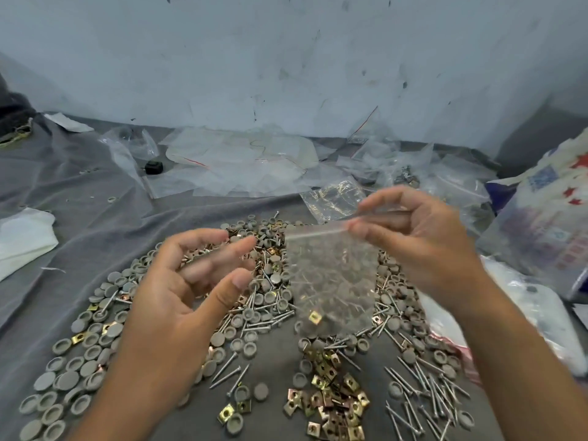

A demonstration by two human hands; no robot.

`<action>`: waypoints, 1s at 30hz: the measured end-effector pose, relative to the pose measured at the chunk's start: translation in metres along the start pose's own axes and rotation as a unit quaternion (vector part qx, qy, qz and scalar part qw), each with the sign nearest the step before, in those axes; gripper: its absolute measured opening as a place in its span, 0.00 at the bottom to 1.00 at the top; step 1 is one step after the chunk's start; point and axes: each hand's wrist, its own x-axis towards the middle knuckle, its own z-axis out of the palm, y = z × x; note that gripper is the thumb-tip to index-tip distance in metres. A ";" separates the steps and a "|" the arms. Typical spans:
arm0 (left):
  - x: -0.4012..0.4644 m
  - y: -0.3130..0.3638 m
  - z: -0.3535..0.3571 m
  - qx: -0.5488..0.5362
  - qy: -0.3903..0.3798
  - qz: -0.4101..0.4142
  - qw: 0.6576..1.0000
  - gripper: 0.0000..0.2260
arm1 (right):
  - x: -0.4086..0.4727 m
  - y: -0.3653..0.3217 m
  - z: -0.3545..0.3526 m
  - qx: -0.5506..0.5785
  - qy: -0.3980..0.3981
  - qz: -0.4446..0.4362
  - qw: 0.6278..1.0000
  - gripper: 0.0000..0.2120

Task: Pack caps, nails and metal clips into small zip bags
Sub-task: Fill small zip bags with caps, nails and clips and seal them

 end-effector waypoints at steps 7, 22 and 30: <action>0.001 0.001 0.003 0.066 0.023 -0.012 0.997 0.18 | 0.118 -0.003 -0.134 -0.179 0.207 -0.102 0.956 0.09; 0.002 -0.012 -0.005 0.120 0.050 -0.003 0.992 0.13 | -0.020 0.071 -0.061 -0.391 -0.058 0.112 0.912 0.04; -0.005 -0.012 0.007 0.146 0.015 -0.019 0.989 0.16 | -0.067 0.060 0.021 -0.405 -0.187 0.181 0.876 0.18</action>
